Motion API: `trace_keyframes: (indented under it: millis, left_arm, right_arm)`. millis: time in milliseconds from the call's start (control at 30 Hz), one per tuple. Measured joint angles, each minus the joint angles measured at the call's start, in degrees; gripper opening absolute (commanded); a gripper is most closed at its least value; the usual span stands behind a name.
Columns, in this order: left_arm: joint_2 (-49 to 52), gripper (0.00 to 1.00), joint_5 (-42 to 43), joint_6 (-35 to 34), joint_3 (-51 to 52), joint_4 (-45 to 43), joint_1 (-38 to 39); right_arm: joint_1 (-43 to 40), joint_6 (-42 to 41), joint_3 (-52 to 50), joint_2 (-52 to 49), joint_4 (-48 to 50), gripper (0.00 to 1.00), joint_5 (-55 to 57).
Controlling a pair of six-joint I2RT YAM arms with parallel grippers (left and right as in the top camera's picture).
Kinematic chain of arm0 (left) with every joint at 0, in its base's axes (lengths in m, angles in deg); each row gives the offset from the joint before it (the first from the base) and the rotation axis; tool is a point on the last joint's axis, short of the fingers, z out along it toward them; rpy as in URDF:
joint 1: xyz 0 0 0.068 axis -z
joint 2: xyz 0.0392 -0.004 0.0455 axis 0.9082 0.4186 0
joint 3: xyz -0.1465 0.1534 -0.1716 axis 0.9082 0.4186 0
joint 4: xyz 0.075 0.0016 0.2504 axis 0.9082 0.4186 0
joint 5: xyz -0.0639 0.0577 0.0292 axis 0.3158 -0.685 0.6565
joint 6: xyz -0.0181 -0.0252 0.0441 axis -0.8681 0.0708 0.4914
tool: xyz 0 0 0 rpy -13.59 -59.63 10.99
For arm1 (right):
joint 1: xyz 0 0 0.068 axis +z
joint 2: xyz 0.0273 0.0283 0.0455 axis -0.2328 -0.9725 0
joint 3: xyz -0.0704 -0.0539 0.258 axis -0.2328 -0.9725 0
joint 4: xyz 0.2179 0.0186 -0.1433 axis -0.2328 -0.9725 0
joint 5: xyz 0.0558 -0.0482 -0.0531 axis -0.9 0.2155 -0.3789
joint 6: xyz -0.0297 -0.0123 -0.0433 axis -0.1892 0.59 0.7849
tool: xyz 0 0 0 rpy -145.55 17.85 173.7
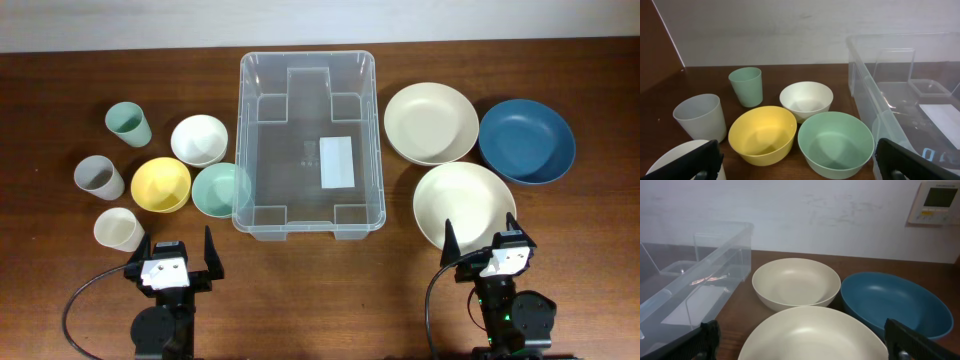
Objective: Pack container
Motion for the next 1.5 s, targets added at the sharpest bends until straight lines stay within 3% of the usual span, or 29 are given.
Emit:
trace_keyframes:
  millis: [733,900,1033,1233,1500]
  left_arm:
    - [0.0,1.00,0.0,0.0,0.0,0.0,0.0]
    - [0.0,1.00,0.0,0.0,0.0,0.0,0.0]
    - [0.0,1.00,0.0,0.0,0.0,0.0,0.0]
    - [0.0,1.00,0.0,0.0,0.0,0.0,0.0]
    - [-0.1,1.00,0.0,0.0,0.2,0.0,0.0]
  right_arm:
    - [0.0,0.4,0.0,0.0,0.1,0.99,0.2]
    - [0.0,1.6,0.0,0.0,4.0,0.99,1.0]
    - [0.0,-1.2,1.1,-0.2,1.9,0.99,3.8]
    - [-0.1,-3.9,12.8,-8.2,-4.0,0.99,10.3]
    - [-5.6,-3.8,35.1,-32.1,-15.7,0.99,11.4]
